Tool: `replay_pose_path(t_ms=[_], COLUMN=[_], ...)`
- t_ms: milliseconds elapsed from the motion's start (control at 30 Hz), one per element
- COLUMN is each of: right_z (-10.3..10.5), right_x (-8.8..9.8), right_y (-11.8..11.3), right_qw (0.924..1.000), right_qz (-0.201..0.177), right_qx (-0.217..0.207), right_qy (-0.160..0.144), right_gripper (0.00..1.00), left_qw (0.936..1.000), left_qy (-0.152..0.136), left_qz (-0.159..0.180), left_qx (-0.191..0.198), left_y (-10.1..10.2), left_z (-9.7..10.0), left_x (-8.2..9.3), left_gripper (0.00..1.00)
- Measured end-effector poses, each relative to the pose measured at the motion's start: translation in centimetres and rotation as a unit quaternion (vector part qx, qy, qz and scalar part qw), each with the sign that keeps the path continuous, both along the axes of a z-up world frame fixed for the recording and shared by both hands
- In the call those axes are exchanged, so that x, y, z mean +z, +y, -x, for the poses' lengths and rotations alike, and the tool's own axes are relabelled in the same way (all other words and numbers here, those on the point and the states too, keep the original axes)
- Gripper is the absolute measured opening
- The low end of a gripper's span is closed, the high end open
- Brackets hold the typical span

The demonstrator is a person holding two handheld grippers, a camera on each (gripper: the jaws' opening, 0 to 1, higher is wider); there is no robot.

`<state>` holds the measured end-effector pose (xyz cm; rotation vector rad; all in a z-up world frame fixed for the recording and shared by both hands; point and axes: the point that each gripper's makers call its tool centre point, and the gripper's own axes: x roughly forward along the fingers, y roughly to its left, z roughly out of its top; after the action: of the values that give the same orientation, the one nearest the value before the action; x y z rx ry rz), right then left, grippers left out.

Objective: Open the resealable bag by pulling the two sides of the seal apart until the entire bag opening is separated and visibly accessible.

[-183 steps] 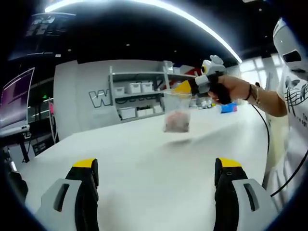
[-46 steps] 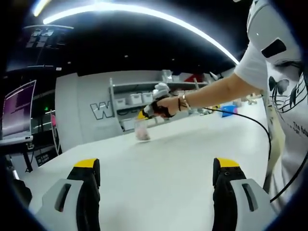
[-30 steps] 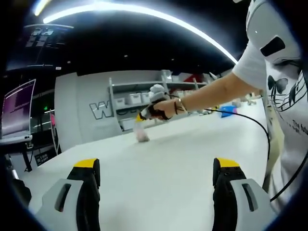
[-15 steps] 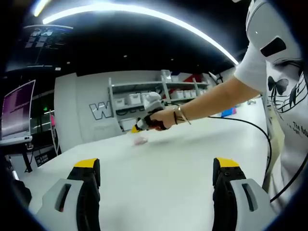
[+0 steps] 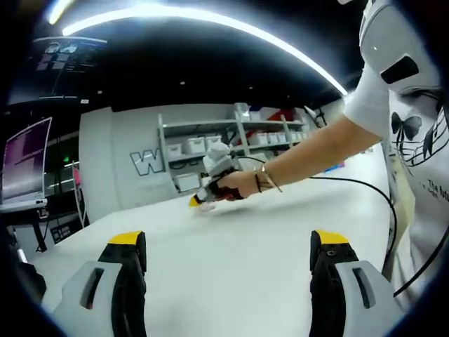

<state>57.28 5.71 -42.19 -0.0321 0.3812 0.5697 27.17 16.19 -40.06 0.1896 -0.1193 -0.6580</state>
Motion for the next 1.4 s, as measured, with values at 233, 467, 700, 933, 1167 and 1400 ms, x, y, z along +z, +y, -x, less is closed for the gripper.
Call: replay_pose_path(t_ms=[233, 467, 700, 933, 1167, 1400], right_z=[0.39, 0.46, 0.46, 0.25, 0.06, 0.13], right_x=[-0.72, -0.96, -0.89, -0.62, -0.49, -0.51], right_y=[0.77, 0.46, 0.6, 0.86, 0.55, 0.23], right_qw=[0.9995, 0.999, 0.998, 0.996, 0.9943, 0.9938], right_qz=[0.025, 0.035, 0.05, 0.069, 0.083, 0.088], right_qx=[0.014, 0.019, 0.024, 0.029, 0.019, 0.014], right_qy=[-0.009, -0.018, -0.031, -0.05, -0.063, -0.066], right_gripper=[0.0, 0.0, 0.09, 0.17, 0.28, 0.33], left_qw=[1.0, 1.0, 1.0, 1.0, 1.0, 1.0], left_qy=[0.0, -0.002, -0.001, -0.001, -0.001, -0.002], left_qz=[0.002, 0.003, 0.002, 0.006, 0.005, 0.005], left_qx=[-0.001, -0.003, -0.004, -0.004, -0.004, -0.005], left_y=[0.01, -0.02, -0.01, 0.08, 0.08, 0.06], left_z=[0.03, 0.11, 0.12, 0.1, 0.12, 0.15], left_x=[0.05, 0.12, 0.08, 0.18, 0.16, 0.16], left_gripper=[0.96, 0.96, 0.96, 0.96, 0.95, 0.96])
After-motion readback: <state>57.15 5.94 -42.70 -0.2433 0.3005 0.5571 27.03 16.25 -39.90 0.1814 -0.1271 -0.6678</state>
